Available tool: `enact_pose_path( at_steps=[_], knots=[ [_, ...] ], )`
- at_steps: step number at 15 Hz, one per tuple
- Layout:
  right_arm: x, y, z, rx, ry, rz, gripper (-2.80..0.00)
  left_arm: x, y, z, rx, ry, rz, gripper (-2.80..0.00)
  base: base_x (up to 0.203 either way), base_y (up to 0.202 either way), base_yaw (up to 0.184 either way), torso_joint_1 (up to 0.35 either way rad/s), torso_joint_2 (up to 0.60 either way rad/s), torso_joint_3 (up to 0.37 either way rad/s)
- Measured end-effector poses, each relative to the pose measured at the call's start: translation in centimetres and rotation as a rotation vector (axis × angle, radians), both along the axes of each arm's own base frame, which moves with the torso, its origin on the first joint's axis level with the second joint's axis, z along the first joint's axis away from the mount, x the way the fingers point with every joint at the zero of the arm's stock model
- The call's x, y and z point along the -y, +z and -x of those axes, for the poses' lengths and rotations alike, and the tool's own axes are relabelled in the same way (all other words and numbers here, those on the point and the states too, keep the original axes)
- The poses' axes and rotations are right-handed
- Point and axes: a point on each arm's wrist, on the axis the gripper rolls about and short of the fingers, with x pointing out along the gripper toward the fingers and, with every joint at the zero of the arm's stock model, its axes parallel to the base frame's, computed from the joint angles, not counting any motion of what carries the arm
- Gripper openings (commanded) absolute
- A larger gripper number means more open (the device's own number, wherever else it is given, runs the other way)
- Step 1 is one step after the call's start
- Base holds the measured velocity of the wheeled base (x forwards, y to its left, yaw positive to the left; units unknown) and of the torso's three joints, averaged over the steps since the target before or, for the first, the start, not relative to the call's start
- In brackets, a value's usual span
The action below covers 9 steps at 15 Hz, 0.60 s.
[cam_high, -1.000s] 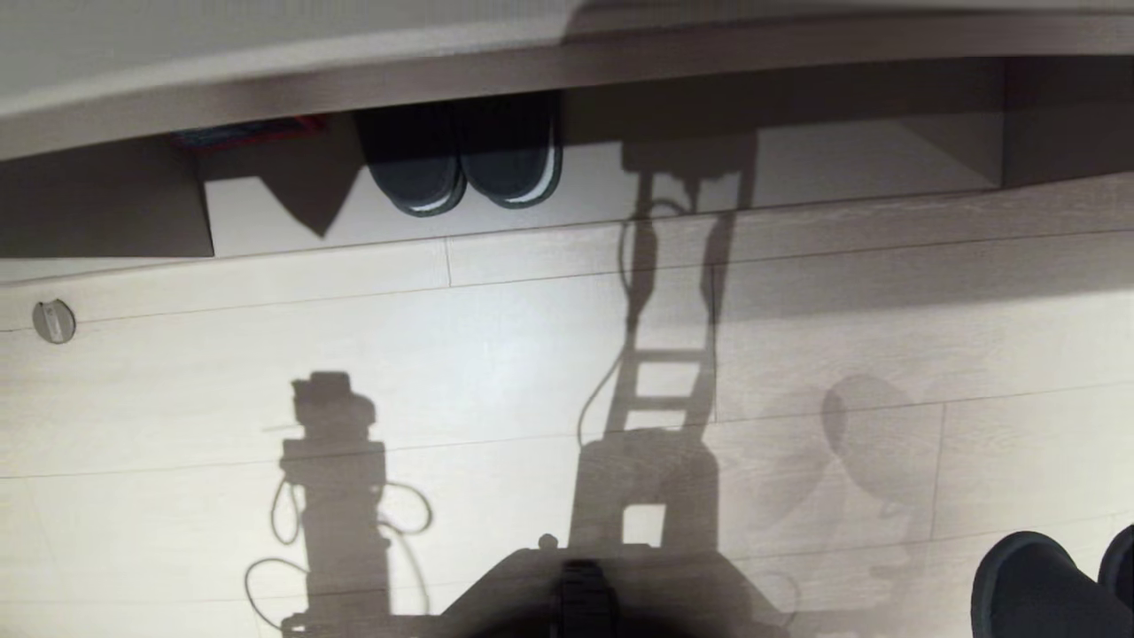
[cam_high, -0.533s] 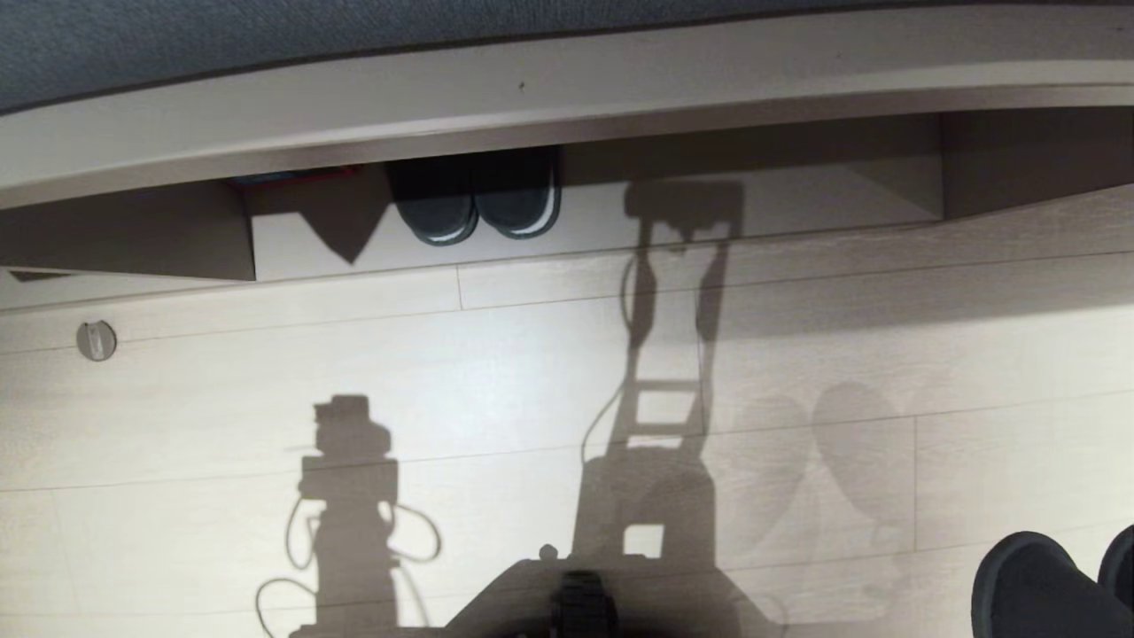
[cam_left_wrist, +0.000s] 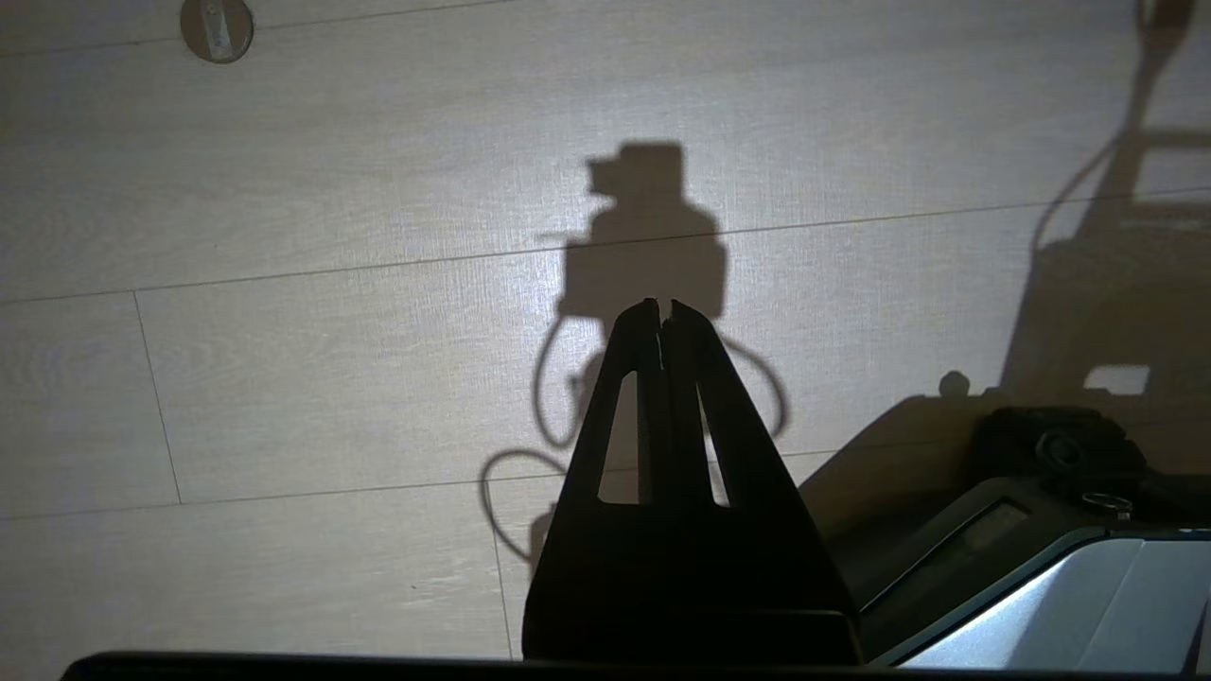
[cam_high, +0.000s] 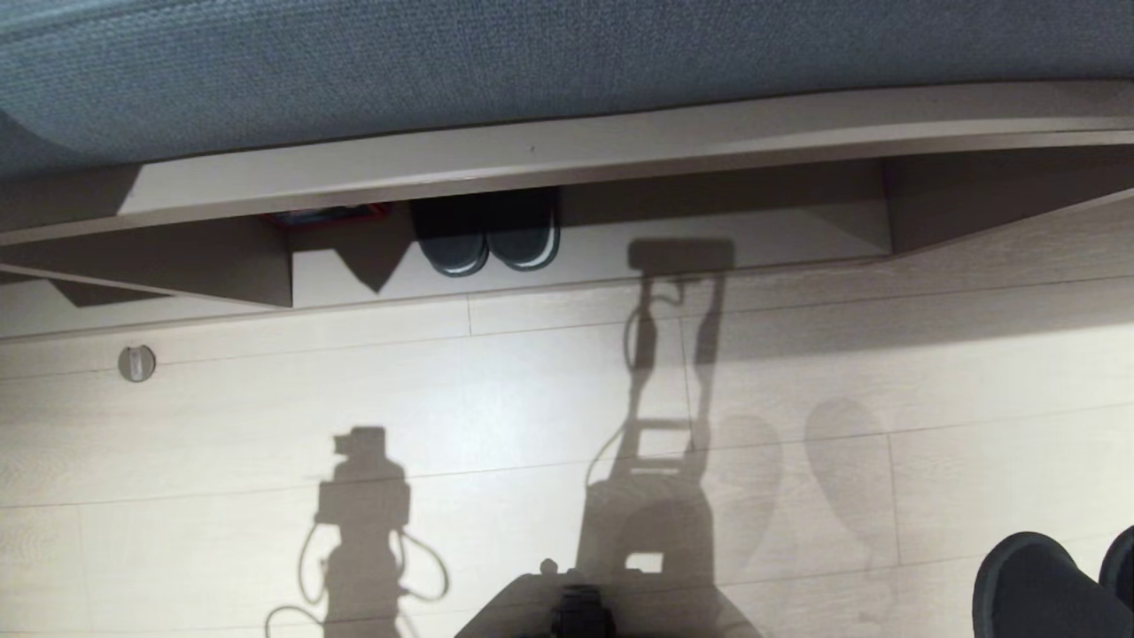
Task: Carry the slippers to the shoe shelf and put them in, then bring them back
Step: Place the slippers on the floor
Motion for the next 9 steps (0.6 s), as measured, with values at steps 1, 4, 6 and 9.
enact_pose_path(
  at_steps=[1, 4, 6, 9],
  knots=[
    [0.0, 0.0, 0.0, 0.0, 0.0, 0.0, -2.8, 0.0, 0.0, 0.0, 0.0, -0.001, 0.0, -2.8, 0.0, 0.0, 0.0, 0.0, 0.0, 0.193],
    [0.0, 0.0, 0.0, 0.0, 0.0, -0.009, -2.8, 0.0, 0.0, 0.0, 0.001, -0.001, 0.0, -2.8, 0.0, 0.0, 0.0, 0.003, 0.0, 0.204],
    [0.0, 0.0, 0.0, 0.0, 0.001, -0.009, -2.8, 0.0, 0.0, 0.0, 0.001, -0.001, 0.0, -2.8, 0.0, 0.0, 0.0, 0.004, 0.0, 0.202],
    [0.0, 0.0, 0.0, 0.0, -0.001, -0.008, -2.8, 0.0, 0.0, 0.0, 0.001, -0.001, 0.0, -2.8, 0.0, 0.0, 0.0, 0.003, 0.0, 0.205]
  ],
)
